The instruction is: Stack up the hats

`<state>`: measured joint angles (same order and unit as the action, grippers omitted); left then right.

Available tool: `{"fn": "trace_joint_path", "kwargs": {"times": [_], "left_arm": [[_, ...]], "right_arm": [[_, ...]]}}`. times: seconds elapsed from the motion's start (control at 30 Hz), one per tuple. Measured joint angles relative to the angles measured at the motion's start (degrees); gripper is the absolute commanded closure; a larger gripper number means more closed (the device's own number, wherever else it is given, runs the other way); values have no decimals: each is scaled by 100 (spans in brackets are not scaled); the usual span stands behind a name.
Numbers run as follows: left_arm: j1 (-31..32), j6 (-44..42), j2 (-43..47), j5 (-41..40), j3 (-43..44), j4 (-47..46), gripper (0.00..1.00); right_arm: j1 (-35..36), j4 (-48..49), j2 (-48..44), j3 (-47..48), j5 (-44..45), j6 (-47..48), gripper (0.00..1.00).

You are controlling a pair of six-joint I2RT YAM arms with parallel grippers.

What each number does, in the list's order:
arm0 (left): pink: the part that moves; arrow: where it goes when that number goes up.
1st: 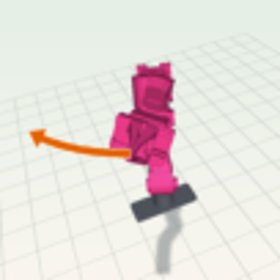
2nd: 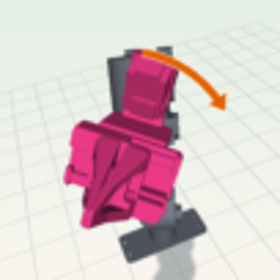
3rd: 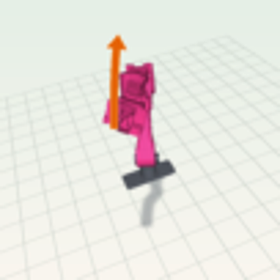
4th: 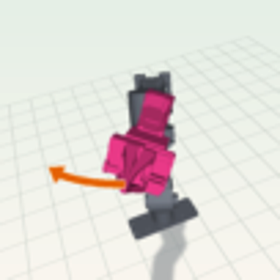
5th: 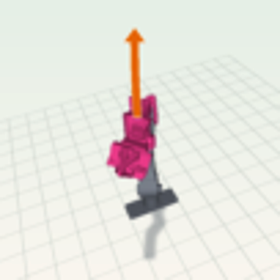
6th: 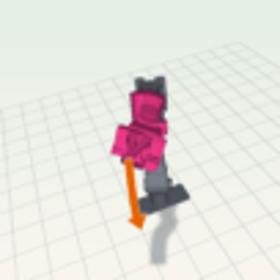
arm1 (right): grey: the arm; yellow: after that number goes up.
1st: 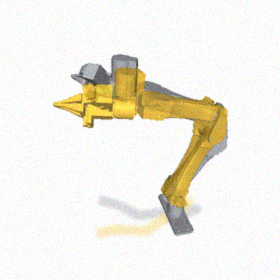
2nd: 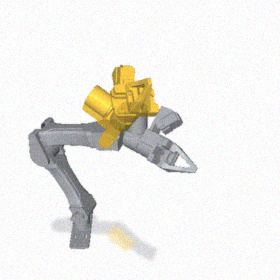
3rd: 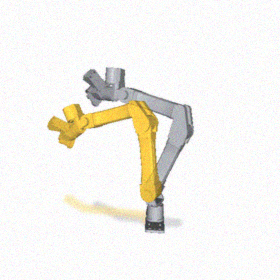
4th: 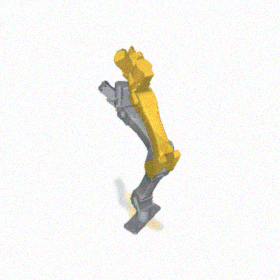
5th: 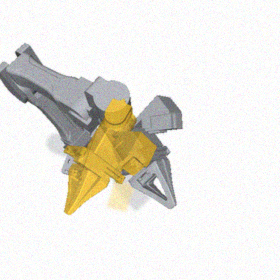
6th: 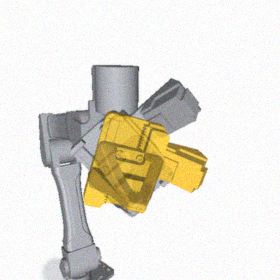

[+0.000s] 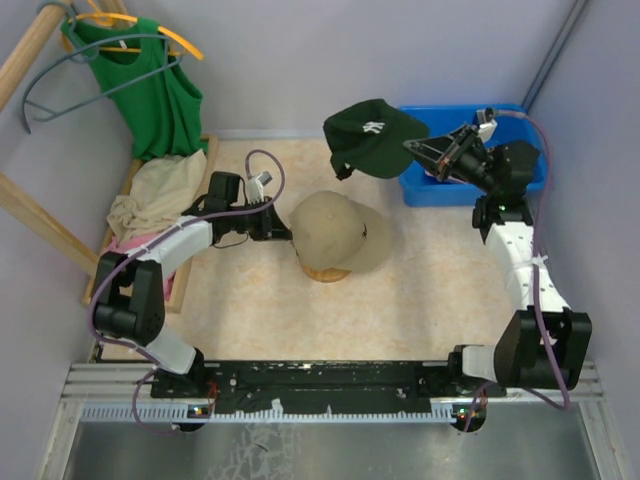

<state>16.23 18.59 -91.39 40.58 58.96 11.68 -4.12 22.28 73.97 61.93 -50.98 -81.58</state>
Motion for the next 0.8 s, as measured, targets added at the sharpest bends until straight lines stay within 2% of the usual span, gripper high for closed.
{"fn": "trace_joint_path", "kwargs": {"times": [0.1,0.23,0.5,0.6,0.8], "left_arm": [[-15,122,0,17,-144,-44,86],[-61,291,0,105,-219,-223,86],[-188,487,-177,476,-332,-599,87],[-234,566,-267,625,-374,-748,87],[-284,704,-341,813,-439,-970,87]], "right_arm": [[313,457,-11,-284,-59,-223,100],[713,1585,-9,-859,-190,-890,100],[964,4758,243,-1521,-286,-2846,100],[1060,5635,387,-1773,-267,-3283,100],[1451,6544,833,-2570,-313,-3674,100]]}}
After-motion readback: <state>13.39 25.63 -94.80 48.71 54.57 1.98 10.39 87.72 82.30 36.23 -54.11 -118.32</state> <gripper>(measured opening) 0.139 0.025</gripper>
